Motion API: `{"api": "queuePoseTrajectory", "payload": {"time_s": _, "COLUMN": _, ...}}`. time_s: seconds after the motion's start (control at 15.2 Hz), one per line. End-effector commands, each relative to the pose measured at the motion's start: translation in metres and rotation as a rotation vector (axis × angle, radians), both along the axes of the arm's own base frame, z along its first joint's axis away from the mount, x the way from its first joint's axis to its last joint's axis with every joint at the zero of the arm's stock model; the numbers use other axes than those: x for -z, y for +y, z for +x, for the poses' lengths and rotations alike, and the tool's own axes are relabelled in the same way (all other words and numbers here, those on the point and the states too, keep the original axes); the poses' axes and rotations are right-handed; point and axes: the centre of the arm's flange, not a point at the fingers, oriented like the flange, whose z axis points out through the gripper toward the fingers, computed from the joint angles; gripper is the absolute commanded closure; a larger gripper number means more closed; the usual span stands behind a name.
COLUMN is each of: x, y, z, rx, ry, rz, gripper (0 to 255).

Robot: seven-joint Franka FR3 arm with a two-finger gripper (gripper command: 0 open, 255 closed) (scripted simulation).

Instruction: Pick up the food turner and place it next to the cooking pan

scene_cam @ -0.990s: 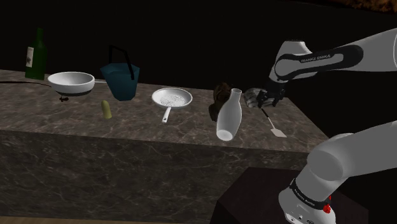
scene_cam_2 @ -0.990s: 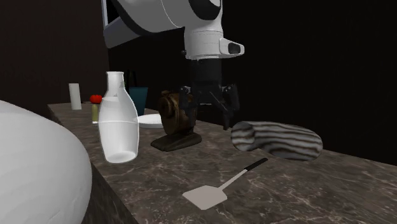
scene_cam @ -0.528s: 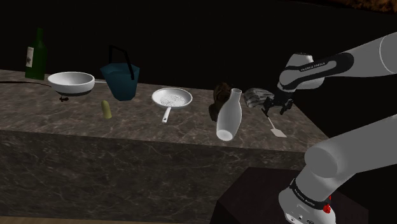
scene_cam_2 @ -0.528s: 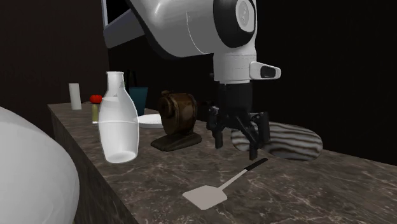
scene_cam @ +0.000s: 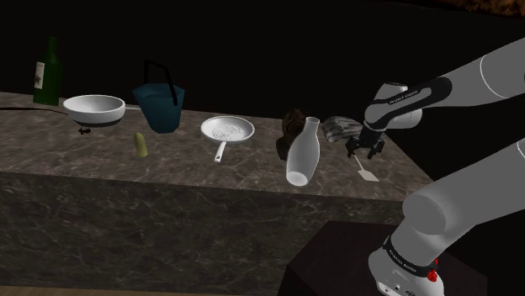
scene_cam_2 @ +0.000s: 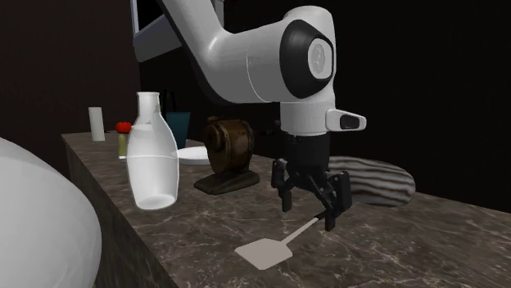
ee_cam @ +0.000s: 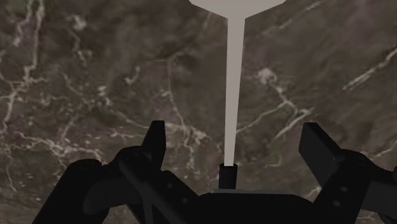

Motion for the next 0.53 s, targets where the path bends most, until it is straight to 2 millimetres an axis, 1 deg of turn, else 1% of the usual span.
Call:
{"api": "queuePoseTrajectory", "payload": {"time_s": 0.0, "x": 0.0037, "y": 0.0001, "z": 0.0, "rx": 0.0, "ry": -0.001, "rz": 0.0, "gripper": 0}}
{"api": "queuePoseTrajectory", "payload": {"time_s": 0.4, "x": 0.0036, "y": 0.0001, "z": 0.0, "rx": 0.0, "ry": -0.001, "rz": 0.0, "gripper": 0}}
{"api": "queuePoseTrajectory", "payload": {"time_s": 0.46, "x": 0.0036, "y": 0.0001, "z": 0.0, "rx": 0.0, "ry": -0.001, "rz": 0.0, "gripper": 255}}
